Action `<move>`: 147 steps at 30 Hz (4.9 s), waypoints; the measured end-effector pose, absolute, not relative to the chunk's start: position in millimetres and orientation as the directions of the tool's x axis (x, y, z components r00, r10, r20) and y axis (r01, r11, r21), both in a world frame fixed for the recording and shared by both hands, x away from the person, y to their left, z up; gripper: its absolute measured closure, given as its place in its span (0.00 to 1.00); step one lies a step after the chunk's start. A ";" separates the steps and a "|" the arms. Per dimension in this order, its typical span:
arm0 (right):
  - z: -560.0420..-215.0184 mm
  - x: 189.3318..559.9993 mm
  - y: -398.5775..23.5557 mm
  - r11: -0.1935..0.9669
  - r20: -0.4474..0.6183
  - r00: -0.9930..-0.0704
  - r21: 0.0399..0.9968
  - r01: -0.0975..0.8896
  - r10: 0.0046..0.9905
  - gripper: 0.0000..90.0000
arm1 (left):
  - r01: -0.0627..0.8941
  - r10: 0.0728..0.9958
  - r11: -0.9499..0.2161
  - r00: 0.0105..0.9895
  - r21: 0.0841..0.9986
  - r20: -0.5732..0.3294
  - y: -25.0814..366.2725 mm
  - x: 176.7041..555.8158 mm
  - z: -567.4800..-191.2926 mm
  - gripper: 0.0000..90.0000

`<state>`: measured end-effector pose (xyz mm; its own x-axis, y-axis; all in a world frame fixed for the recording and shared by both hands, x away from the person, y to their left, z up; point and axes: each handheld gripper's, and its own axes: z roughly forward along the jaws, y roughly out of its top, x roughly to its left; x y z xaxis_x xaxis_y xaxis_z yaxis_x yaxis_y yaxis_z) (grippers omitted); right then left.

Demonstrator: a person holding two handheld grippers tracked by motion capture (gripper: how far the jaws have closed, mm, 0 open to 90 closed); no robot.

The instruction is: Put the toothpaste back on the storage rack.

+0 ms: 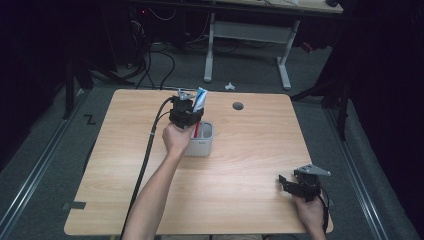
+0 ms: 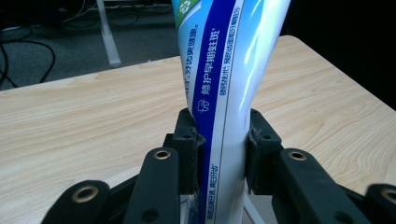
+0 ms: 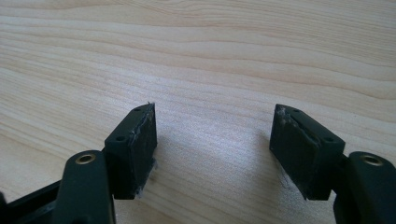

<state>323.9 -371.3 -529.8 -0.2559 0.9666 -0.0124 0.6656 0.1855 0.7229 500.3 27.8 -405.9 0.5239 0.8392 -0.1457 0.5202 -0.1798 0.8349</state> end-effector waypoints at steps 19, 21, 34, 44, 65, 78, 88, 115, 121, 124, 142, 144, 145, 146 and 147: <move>-529.8 323.9 -371.4 0.187 -0.014 -0.258 0.723 0.665 0.966 0.36 | 0.524 0.836 -0.255 0.542 0.813 -0.087 27.5 493.1 -410.9 0.77; -529.8 323.9 -371.4 0.187 -0.014 -0.258 0.723 0.665 0.966 0.36 | 0.528 0.836 -0.258 0.542 0.809 -0.088 28.0 492.3 -411.8 0.77; -529.8 324.0 -371.4 0.187 -0.014 -0.257 0.723 0.665 0.966 0.36 | 0.536 0.837 -0.291 0.543 0.793 -0.061 30.8 485.7 -417.3 0.77; -529.8 323.9 -371.3 0.186 -0.013 -0.256 0.723 0.666 0.967 0.36 | 0.537 0.834 -0.303 0.549 0.787 -0.053 29.5 483.1 -422.0 0.77; -529.8 323.9 -371.3 0.187 -0.014 -0.257 0.723 0.665 0.966 0.36 | 0.537 0.830 -0.317 0.556 0.782 -0.045 31.0 479.3 -425.6 0.71; -529.8 323.9 -371.3 0.187 -0.014 -0.257 0.723 0.665 0.966 0.36 | 0.530 0.829 -0.307 0.557 0.790 -0.052 32.3 476.8 -423.2 0.58; -529.8 323.8 -371.2 0.185 -0.012 -0.256 0.723 0.666 0.967 0.36 | 0.504 0.822 -0.303 0.567 0.809 -0.046 39.6 472.4 -417.1 0.52; -529.7 323.9 -371.3 0.183 -0.012 -0.253 0.723 0.666 0.967 0.35 | 0.464 0.828 -0.219 0.553 0.858 -0.088 75.6 453.0 -404.3 0.51; -529.8 323.9 -371.4 0.184 -0.012 -0.253 0.723 0.666 0.967 0.36 | 0.463 0.831 -0.203 0.547 0.863 -0.098 82.3 450.2 -402.6 0.51; -529.8 323.9 -371.4 0.184 -0.013 -0.253 0.723 0.666 0.967 0.36 | 0.462 0.833 -0.197 0.544 0.865 -0.100 87.1 448.0 -400.7 0.51; -529.8 323.8 -371.3 0.183 -0.012 -0.253 0.723 0.666 0.967 0.35 | 0.449 0.842 -0.169 0.528 0.877 -0.108 106.1 437.5 -396.0 0.53; -529.8 323.8 -371.3 0.184 -0.013 -0.253 0.723 0.666 0.967 0.35 | 0.451 0.843 -0.170 0.527 0.876 -0.107 107.7 436.6 -396.7 0.53; -529.8 323.8 -371.3 0.184 -0.013 -0.253 0.723 0.666 0.967 0.35 | 0.451 0.843 -0.170 0.527 0.876 -0.107 107.7 436.6 -396.7 0.53; -529.7 323.8 -371.3 0.183 -0.012 -0.252 0.723 0.666 0.968 0.35 | 0.451 0.844 -0.165 0.525 0.877 -0.111 109.9 435.4 -397.5 0.53; -529.8 323.8 -371.3 0.183 -0.012 -0.252 0.723 0.666 0.968 0.35 | 0.453 0.845 -0.165 0.523 0.876 -0.111 110.9 434.9 -397.8 0.53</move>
